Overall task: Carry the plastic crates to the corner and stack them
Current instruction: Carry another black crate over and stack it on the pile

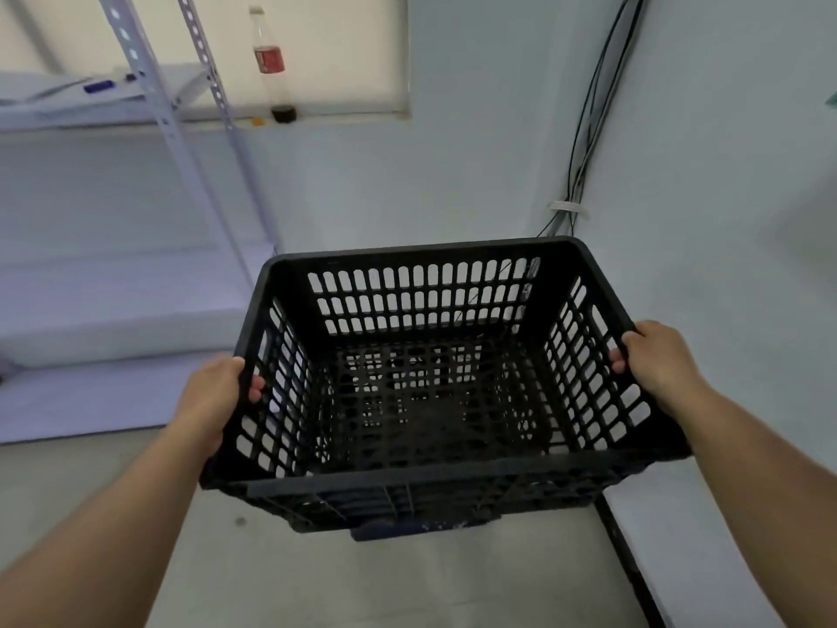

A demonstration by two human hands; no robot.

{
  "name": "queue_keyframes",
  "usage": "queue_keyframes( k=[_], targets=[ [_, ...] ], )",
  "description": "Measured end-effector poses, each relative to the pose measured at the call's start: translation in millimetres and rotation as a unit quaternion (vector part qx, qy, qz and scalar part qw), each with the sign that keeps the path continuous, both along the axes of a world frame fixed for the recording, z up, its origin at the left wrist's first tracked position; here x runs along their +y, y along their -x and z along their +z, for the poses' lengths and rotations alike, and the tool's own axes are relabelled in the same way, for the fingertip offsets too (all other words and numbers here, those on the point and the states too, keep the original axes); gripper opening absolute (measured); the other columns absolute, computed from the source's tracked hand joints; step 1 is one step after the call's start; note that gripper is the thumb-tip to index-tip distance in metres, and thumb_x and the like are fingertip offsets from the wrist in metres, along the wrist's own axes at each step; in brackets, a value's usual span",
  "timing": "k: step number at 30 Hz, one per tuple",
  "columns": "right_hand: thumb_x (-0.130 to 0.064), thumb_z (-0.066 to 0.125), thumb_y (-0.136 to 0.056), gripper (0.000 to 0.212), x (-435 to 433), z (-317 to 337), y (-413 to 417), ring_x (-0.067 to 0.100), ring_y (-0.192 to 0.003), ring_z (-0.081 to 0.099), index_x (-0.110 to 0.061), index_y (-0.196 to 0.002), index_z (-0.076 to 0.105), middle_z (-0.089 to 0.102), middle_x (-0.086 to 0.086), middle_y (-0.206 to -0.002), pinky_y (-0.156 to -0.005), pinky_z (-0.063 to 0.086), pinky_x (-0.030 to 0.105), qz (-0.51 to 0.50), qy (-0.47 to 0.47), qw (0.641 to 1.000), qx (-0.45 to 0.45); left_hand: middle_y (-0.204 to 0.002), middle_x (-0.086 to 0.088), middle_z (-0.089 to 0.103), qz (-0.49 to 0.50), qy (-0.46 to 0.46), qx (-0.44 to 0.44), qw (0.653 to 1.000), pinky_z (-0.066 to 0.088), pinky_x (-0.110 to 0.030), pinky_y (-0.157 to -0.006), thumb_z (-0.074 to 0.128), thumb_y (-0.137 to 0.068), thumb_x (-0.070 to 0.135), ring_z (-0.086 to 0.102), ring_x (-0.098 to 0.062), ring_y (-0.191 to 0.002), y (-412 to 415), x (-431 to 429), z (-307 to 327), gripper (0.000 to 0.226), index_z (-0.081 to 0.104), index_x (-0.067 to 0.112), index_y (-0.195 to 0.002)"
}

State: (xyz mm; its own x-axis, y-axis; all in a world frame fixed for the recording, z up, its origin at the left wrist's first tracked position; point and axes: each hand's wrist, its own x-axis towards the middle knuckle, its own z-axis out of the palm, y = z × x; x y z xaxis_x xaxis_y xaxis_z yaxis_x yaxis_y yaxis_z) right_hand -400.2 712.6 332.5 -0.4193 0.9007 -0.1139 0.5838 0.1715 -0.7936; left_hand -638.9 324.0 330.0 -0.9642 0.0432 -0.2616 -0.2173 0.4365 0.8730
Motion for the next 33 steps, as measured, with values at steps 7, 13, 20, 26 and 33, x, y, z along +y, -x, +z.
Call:
queue_keyframes(
  k=[7, 13, 20, 26, 33],
  targets=[
    [-0.008, 0.036, -0.092, 0.021, 43.9, -15.0, 57.0, 0.023, -0.062, 0.057, -0.005, -0.095, 0.057, 0.063, 0.011, -0.078, -0.057, 0.043, 0.029, 0.024, 0.002, 1.0, -0.02, -0.073, -0.015, 0.061, 0.023, 0.033, -0.002, 0.999, 0.035, -0.034, -0.054, 0.039, -0.095, 0.02, 0.05, -0.027, -0.061, 32.2, 37.6, -17.5, 0.034, 0.064, 0.0, -0.084],
    [-0.009, 0.037, -0.091, 0.021, 57.9, -33.4, 91.9, 0.024, -0.063, 0.059, -0.006, -0.092, 0.057, 0.063, 0.011, -0.077, -0.062, 0.044, 0.033, 0.02, 0.009, 0.999, -0.044, -0.076, -0.016, 0.062, 0.023, 0.032, -0.015, 0.999, 0.035, -0.032, -0.052, 0.039, -0.095, 0.018, 0.052, -0.025, -0.062, 72.0, 54.0, -28.0, 0.031, 0.062, 0.0, -0.086],
    [-0.009, 0.037, -0.09, 0.021, 61.0, -49.8, 119.7, 0.026, -0.064, 0.06, -0.004, -0.089, 0.057, 0.065, 0.013, -0.078, -0.064, 0.044, 0.035, 0.028, 0.008, 0.998, -0.062, -0.076, -0.016, 0.063, 0.035, 0.046, -0.034, 0.998, 0.036, -0.032, -0.054, 0.039, -0.094, 0.019, 0.052, -0.027, -0.064, 95.6, 54.5, -48.0, 0.033, 0.064, -0.004, -0.09],
    [-0.007, 0.035, -0.093, 0.023, 66.0, -60.9, 133.1, 0.023, -0.059, 0.056, 0.0, -0.094, 0.057, 0.059, 0.009, -0.072, -0.056, 0.039, 0.028, 0.041, 0.001, 0.996, -0.077, -0.074, -0.016, 0.059, 0.026, 0.035, -0.04, 0.998, 0.043, -0.028, -0.047, 0.037, -0.098, 0.016, 0.051, -0.026, -0.062, 110.3, 63.1, -57.3, 0.034, 0.061, -0.009, -0.098],
    [-0.008, 0.035, -0.092, 0.024, 77.9, -63.5, 144.3, 0.022, -0.061, 0.057, -0.002, -0.094, 0.058, 0.06, 0.008, -0.074, -0.057, 0.04, 0.029, 0.03, 0.009, 0.996, -0.083, -0.074, -0.013, 0.059, 0.02, 0.04, -0.039, 0.998, 0.036, -0.031, -0.052, 0.037, -0.098, 0.017, 0.05, -0.023, -0.06, 127.7, 78.9, -62.3, 0.033, 0.061, -0.006, -0.101]
  ],
)
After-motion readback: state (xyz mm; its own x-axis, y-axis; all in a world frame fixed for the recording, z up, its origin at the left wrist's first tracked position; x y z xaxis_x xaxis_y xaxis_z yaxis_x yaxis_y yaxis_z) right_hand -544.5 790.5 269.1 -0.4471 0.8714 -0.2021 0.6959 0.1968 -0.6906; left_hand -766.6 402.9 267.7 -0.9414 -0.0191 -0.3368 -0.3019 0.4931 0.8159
